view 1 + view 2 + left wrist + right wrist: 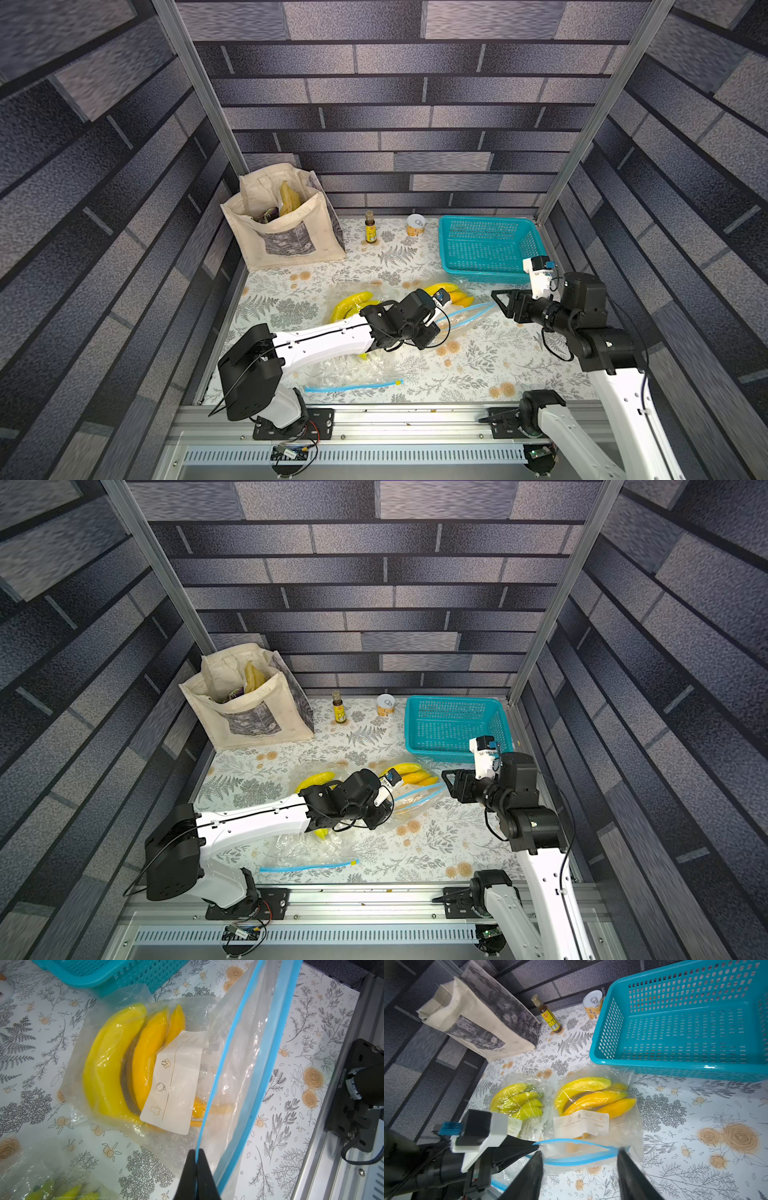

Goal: Open the zip-top bag and take out the banana
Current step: Open the zipper of the food storage bag at the center of the board.

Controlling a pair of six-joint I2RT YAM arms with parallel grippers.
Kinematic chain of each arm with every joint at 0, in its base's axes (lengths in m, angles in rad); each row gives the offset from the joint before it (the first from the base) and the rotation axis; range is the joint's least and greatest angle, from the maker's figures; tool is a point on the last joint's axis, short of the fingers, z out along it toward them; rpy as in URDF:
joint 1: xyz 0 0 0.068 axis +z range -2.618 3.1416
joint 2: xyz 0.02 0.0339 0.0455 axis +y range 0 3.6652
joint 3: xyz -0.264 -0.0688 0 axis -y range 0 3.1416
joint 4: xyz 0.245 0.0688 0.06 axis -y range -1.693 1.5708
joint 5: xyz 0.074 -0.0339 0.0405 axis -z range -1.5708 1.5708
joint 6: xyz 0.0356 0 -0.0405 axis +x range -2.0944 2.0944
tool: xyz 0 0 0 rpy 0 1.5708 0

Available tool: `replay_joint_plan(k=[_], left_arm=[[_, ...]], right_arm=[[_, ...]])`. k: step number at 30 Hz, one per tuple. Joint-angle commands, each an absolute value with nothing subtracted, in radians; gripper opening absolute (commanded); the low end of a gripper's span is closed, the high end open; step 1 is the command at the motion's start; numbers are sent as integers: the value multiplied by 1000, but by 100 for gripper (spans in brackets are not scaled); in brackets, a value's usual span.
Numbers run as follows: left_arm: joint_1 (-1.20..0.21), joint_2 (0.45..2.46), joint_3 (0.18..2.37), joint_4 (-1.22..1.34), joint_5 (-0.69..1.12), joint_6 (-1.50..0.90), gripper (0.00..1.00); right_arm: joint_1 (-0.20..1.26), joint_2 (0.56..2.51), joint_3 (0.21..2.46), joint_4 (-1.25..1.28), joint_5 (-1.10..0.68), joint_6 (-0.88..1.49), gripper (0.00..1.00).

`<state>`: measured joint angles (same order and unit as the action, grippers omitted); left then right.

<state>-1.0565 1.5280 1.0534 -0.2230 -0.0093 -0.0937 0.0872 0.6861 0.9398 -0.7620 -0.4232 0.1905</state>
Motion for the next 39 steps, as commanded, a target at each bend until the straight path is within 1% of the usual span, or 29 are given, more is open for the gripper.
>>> replay_joint_plan(k=[1,2,3,8,13,18,26,33,39], left_arm=[[-1075,1550,1092,-195,-84,-174,0],[-1077,1555,1093,-191,-87,-193,0],[-1082,1557,1089,-183,-83,-210,0],[-1130,1575,1092,-167,-132,-238,0],[-1161,1596,1110,-143,-152,-265,0],[-1179,1595,1111,-147,-198,-280,0],[-1176,1565,1118,-164,-262,-269,0],[-1163,1560,1131,-149,-244,-251,0],[-1163,1529,1097,-137,-225,-232,0]], right_arm=[[88,627,883,-790,-551,272,52],[89,601,850,-766,-591,296,49],[92,571,811,-744,-618,319,49],[93,454,678,-704,-638,372,48],[104,427,603,-617,-668,425,45],[142,482,588,-585,-654,397,44],[281,646,596,-538,-545,332,41],[386,746,614,-503,-437,297,39],[429,818,666,-518,-350,235,38]])
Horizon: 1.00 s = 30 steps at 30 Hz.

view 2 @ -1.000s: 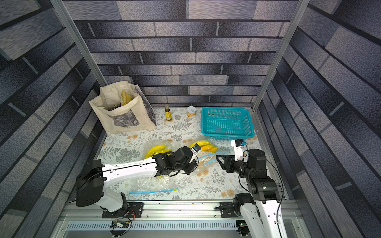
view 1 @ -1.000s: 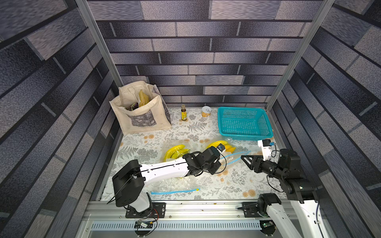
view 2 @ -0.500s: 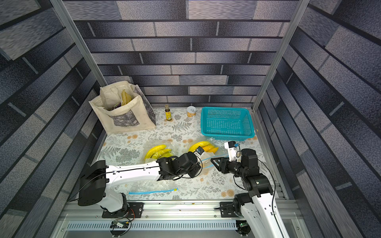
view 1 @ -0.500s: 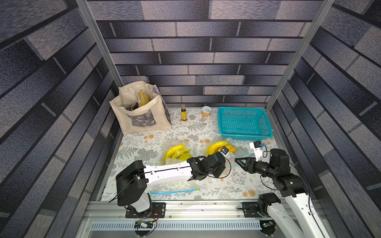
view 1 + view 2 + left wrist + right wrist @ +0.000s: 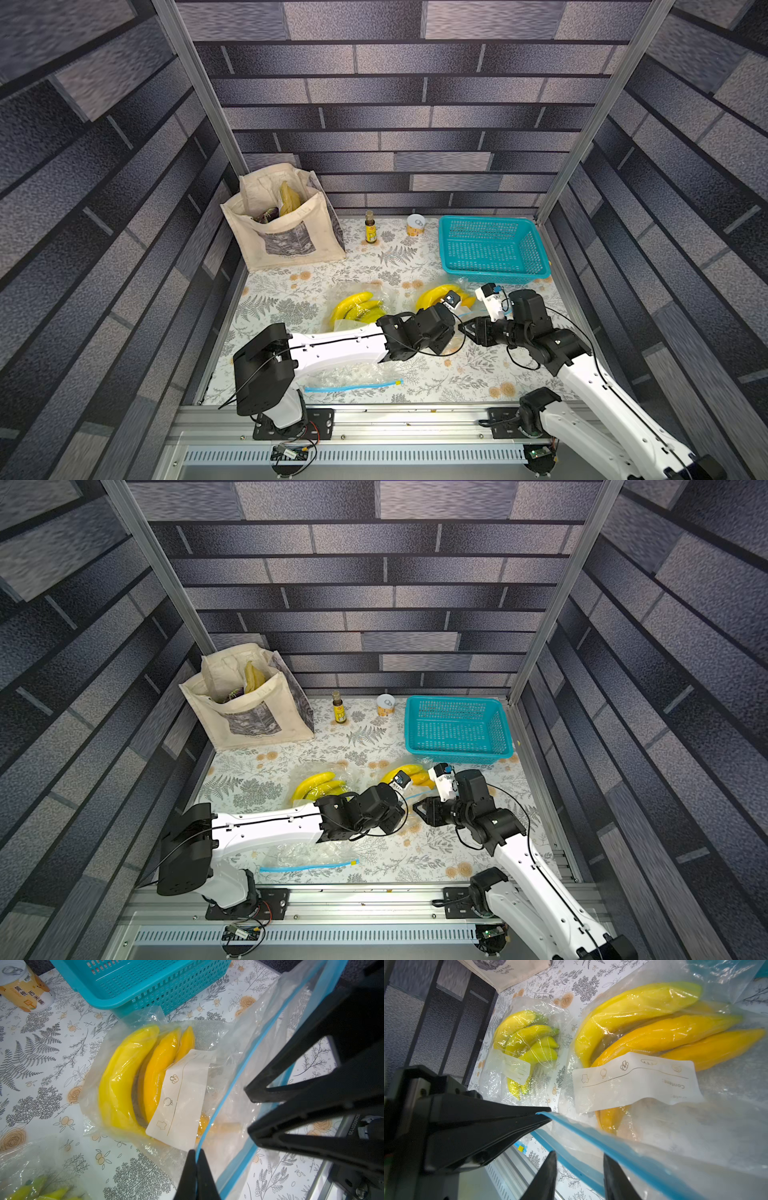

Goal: Open the zip-top bag and take out the banana
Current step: Open the zipper of the food storage bag at the center of the board.

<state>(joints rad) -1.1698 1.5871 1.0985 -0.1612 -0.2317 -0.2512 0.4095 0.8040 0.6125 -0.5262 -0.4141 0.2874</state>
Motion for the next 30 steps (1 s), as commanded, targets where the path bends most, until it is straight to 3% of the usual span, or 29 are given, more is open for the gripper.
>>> replay_joint_plan(k=[1,9,19,30], left_arm=[[-1163,1521,1089,-138,-229,-229,0],[-1160,1473,1038,-91,-261,-216,0],[-1144,1446,966,-23,-248,-257,0],[-1200,1442,883,44,-252,-311,0]], right_arm=[[444,839,672,-528,-337,223,38],[613,979,649,-536,-163,243,32],[748,994,559,-571,-12,380,26],[772,1035,651,-514,20,352,36]])
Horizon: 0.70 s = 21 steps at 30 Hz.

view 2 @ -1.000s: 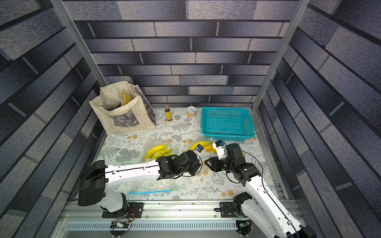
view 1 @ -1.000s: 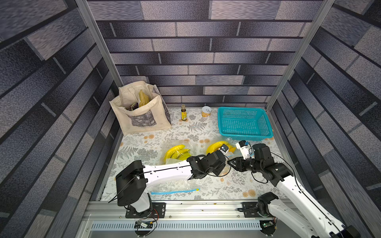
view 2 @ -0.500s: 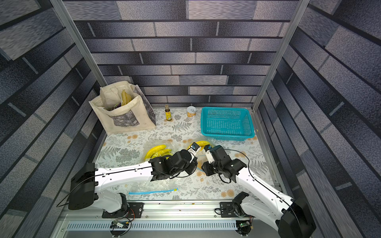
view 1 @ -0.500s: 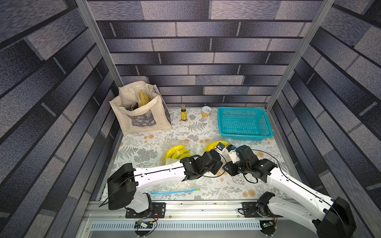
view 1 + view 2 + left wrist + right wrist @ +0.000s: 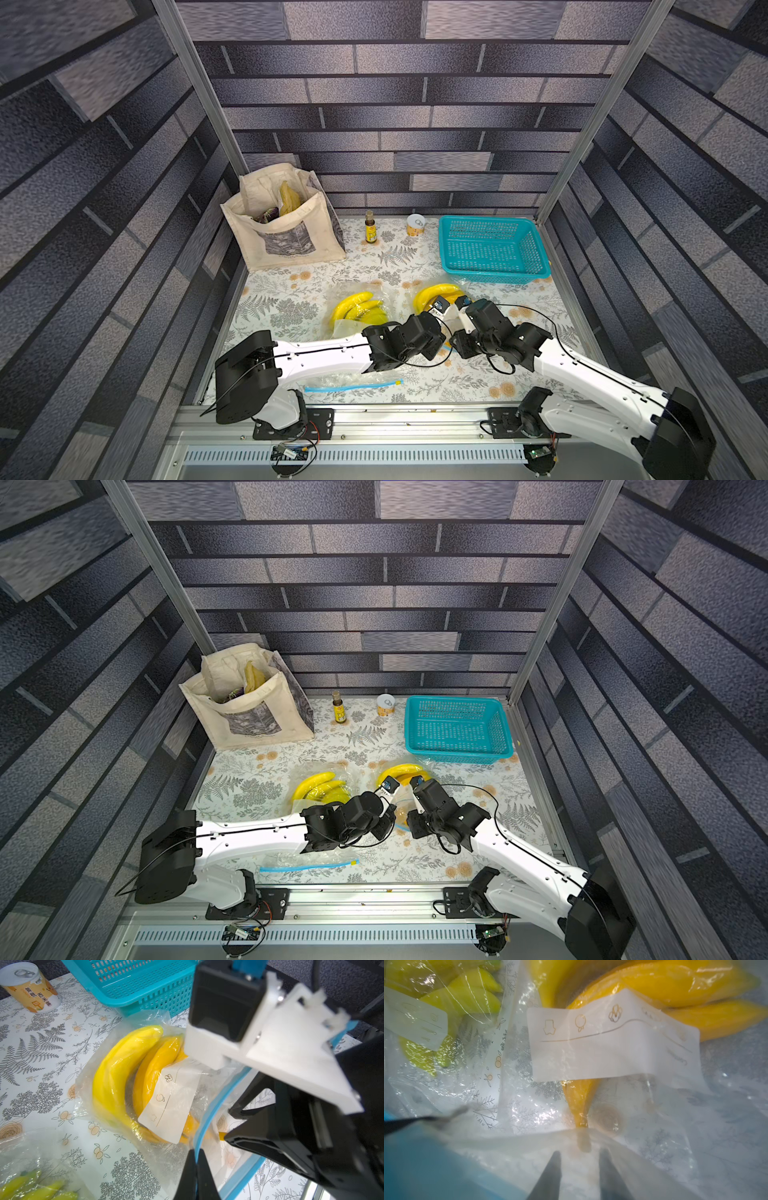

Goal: Open the zip-top bag and take out the banana
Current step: Open the zipper of the food storage bag at the center of the board, then pick up the banana from the zipper food storage bag.

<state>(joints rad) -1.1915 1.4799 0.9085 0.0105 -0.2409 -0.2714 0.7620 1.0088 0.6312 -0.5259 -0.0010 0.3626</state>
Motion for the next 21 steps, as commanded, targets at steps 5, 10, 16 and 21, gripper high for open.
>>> replay_joint_plan(k=[5,10,16,21], left_arm=[[-1227,1433,881,35,-267,-319,0],[-1229,1416,861,43,-307,-334,0],[-1223,1408,852,46,-347,-334,1],[-1220,1414,855,46,-347,-334,2]], right_arm=[[772,1118,640,-412,19,350,44],[772,1200,660,-457,57,303,45],[772,1217,628,-467,35,323,42],[775,1294,630,-438,2,325,41]])
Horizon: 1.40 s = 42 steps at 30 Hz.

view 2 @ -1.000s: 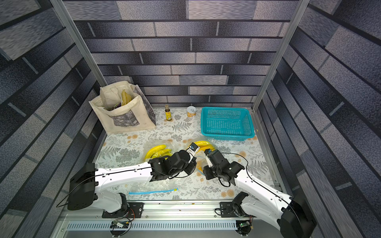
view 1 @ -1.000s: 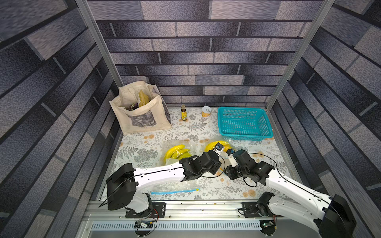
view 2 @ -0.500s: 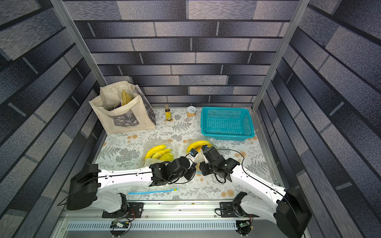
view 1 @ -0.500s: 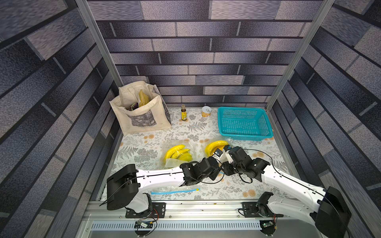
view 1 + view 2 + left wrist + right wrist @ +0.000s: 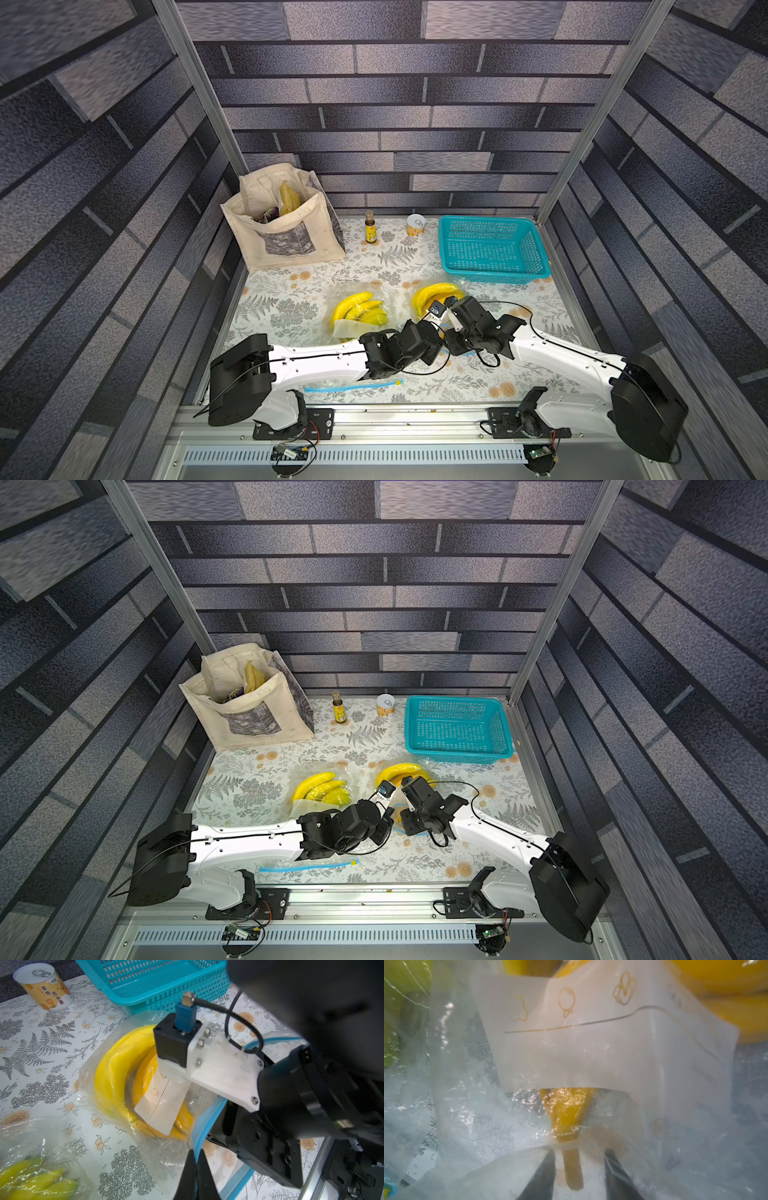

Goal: Open the zip-top bag and take out the banana
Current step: Pick up the banana from the zipper food storage bag.

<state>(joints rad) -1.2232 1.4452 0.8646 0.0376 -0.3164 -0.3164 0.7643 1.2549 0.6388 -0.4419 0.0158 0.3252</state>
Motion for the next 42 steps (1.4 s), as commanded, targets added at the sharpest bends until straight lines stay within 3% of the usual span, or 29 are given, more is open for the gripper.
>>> replay_joint_plan(k=[1,16,29,42], left_arm=[[-1221,1414,853,49,-348,-334,2],[-1192,1437,810,98,-367,-375,3],[-1195,1459,794,61,-428,-363,1],[-1258,1506,811,40,-540,-318,2]], right_arm=[[776,1308,632,-423,5,328,40],[801,1492,713,-390,-38,317,29],[805,1456,772,-419,-88,323,4],[752,1396,867,-592,-343,258,6]])
